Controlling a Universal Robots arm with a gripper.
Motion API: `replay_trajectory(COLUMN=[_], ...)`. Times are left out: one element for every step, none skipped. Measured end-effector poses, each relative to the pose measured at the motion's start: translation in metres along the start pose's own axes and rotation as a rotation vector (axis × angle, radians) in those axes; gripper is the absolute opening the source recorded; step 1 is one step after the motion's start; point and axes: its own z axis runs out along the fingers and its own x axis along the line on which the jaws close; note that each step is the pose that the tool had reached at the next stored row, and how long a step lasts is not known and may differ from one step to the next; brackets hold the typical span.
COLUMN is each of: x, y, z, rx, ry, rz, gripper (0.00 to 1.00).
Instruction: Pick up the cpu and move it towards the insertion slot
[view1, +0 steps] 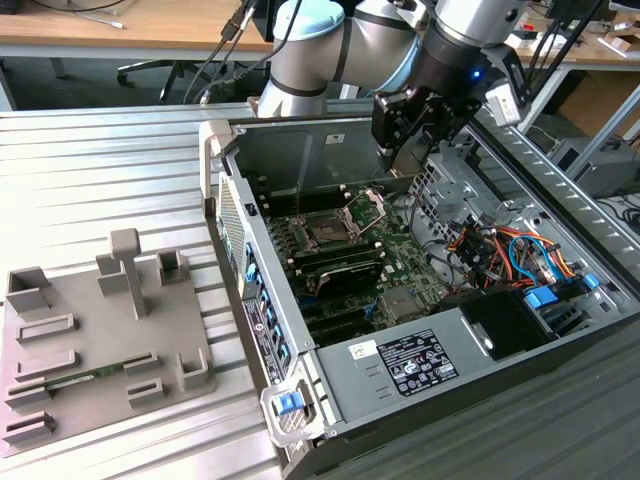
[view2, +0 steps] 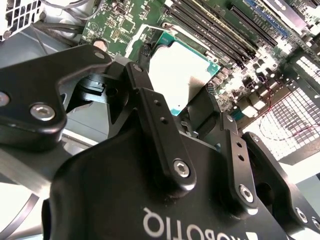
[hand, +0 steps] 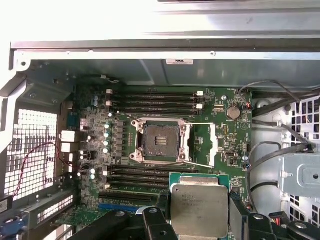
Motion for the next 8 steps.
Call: replay_trajectory(x=[0.0,-0.0001,-0.0001,-0.0001,-0.0001,-0.0002,-0.0002,-0.0002], y=[0.0007,0.0012,0.0019,0.0024,0.0035,0.0044,0.0049,0.0059], z=[0.0001,0.0002,0.0003,0.0003,0.0005,0.0007,0.0008,0.0009], rx=[0.0,0.0,0.0,0.0001,0.0001,0.0,-0.0001,0.0], ry=[0.0,0.0,0.0,0.0,0.0,0.0,0.0,0.0], rz=[0.0,0.0,0.0,0.0,0.0,0.0,0.0,0.0], gripper=[0.55,0.55,0.55,0.55,0.55,0.55,0.55,0.55])
